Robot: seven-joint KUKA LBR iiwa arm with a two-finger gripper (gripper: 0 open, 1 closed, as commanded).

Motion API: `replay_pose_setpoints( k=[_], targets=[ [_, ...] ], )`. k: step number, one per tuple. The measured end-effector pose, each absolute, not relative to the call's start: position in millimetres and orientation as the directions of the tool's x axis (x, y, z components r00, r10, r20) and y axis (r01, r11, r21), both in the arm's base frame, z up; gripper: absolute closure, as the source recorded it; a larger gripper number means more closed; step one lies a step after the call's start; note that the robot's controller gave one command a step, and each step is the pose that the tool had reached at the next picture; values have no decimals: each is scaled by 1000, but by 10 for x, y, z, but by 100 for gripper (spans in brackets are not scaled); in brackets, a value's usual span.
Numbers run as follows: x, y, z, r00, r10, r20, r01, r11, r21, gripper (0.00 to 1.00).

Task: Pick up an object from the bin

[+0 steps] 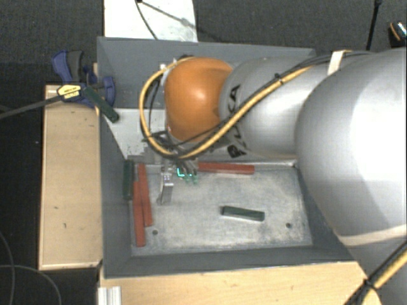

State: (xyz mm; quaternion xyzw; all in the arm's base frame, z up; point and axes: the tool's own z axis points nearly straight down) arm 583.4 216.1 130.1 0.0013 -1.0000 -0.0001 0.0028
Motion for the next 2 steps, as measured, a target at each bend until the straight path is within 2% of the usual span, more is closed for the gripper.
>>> replay_pose_setpoints(
  k=[1, 2],
  targets=[
    [5813, 1726, 698, -662, -750, 1, -750, 662, 1, 0],
    [5764, 1062, 965, -778, -628, 2, -628, 778, -1, 0]
  ],
)
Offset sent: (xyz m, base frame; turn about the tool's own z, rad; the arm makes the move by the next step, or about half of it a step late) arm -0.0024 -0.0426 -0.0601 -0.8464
